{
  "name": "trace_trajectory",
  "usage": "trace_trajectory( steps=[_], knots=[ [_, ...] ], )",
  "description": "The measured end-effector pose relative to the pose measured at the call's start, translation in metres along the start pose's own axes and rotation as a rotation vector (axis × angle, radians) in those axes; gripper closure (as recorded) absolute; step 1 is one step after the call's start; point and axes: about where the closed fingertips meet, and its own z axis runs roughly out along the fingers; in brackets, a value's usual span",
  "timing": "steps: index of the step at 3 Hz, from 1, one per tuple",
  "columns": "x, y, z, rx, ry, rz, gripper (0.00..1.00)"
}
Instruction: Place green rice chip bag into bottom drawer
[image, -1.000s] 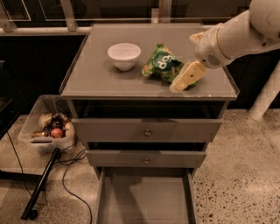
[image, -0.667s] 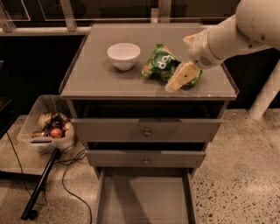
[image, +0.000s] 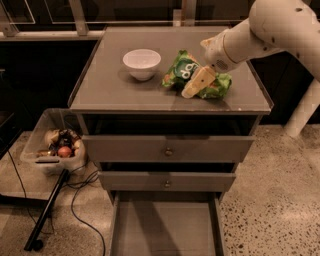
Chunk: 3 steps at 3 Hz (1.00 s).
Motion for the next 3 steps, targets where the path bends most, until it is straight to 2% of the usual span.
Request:
trace_trajectory(
  steps=[1,2,3],
  knots=[
    [0.007,-0.019,0.015,0.016,0.008,0.017,0.00],
    [0.024,-0.024,0.020,0.022,0.025,0.034,0.00],
    [0.046,-0.013,0.011,0.006,0.046,0.031,0.00]
  ],
)
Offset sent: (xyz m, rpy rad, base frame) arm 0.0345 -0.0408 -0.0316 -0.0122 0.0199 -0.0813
